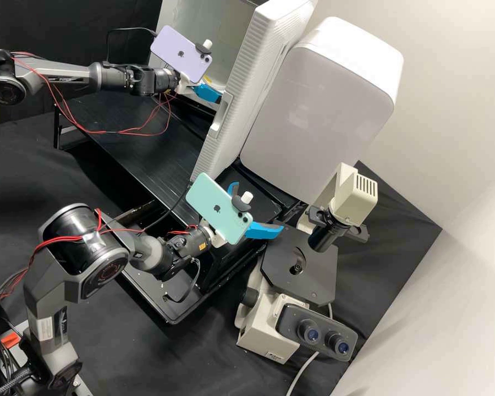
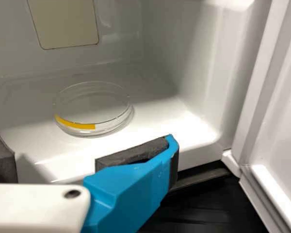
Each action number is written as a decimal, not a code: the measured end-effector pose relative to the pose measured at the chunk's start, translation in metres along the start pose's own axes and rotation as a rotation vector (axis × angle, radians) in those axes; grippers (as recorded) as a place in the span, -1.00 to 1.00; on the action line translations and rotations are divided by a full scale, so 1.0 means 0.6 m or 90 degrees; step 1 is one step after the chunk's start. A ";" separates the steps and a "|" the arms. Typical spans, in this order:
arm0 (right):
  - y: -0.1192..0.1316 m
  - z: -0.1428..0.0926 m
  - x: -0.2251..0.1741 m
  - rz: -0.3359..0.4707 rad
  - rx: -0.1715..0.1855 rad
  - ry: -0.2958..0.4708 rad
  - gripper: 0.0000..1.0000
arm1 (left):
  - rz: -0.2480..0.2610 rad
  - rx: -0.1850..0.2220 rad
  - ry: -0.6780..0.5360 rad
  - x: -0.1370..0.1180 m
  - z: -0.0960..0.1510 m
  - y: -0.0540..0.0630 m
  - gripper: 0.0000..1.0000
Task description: Take the petri dish out of the incubator
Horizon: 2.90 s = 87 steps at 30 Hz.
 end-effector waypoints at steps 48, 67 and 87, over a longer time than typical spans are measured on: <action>0.000 0.000 0.000 0.000 0.000 0.000 1.00 | -0.019 -0.017 0.007 0.065 0.021 -0.008 1.00; 0.000 0.000 0.000 0.000 0.000 0.000 1.00 | -0.011 -0.019 0.022 0.077 0.001 -0.009 1.00; 0.000 0.000 0.000 0.000 0.000 0.000 1.00 | 0.001 -0.025 -0.023 0.092 -0.002 -0.008 1.00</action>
